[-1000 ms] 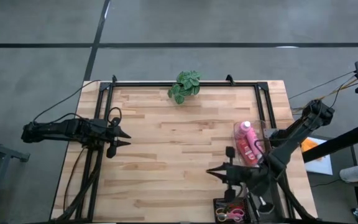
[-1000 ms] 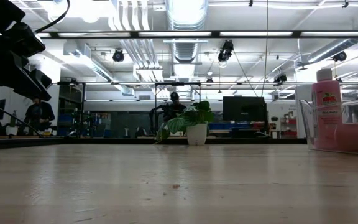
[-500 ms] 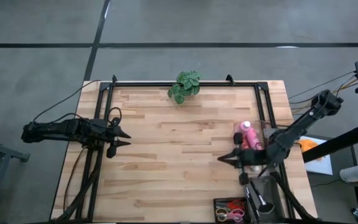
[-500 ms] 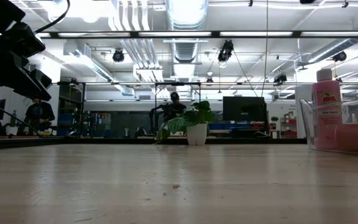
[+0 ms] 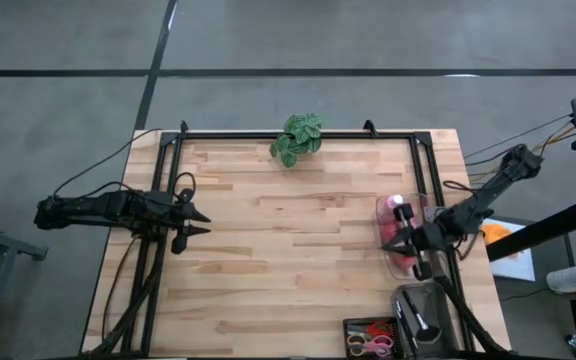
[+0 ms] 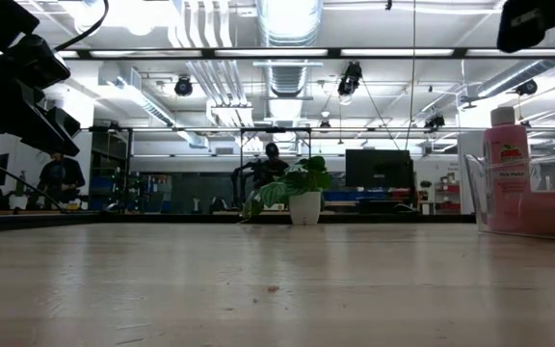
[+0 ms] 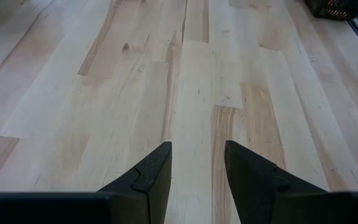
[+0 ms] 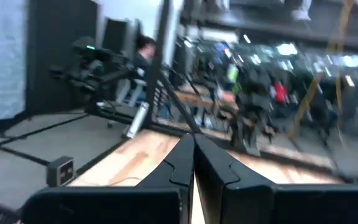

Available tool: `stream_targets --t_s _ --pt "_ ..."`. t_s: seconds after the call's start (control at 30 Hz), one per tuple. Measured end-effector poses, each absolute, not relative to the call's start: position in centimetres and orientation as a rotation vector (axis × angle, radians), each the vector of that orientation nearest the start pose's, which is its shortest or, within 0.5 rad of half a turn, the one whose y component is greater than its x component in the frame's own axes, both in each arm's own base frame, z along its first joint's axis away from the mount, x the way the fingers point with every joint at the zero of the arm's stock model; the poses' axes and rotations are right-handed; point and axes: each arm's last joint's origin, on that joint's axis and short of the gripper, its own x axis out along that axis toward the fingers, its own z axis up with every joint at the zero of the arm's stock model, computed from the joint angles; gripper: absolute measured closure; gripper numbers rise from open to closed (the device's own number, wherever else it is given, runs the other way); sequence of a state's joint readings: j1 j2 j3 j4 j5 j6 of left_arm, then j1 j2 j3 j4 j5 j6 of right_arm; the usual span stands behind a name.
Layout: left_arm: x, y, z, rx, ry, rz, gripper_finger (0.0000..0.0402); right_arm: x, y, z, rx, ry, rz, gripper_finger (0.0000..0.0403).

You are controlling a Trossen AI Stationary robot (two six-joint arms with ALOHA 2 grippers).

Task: Pick & Place Paint Supplies
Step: Return to Home Position

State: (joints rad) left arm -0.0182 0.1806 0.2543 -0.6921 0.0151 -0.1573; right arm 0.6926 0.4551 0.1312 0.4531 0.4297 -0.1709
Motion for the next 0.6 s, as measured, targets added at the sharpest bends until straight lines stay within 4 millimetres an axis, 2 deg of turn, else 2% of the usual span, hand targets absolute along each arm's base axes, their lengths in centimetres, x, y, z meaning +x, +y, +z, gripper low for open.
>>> stream_targets --t_s 0.07,0.27,0.6 --pt "7.9 -0.2 17.3 -0.151 0.620 0.016 0.0252 10.0 6.9 20.6 -0.137 -0.173 0.297 0.0395" --pt "7.9 -0.2 17.3 -0.151 0.619 0.016 0.0252 8.7 5.9 19.1 -0.074 -0.246 0.310 0.0395" --pt "7.9 -0.2 17.3 -0.151 0.620 0.016 0.0252 7.9 5.4 18.1 -0.071 -0.170 0.373 0.0395"
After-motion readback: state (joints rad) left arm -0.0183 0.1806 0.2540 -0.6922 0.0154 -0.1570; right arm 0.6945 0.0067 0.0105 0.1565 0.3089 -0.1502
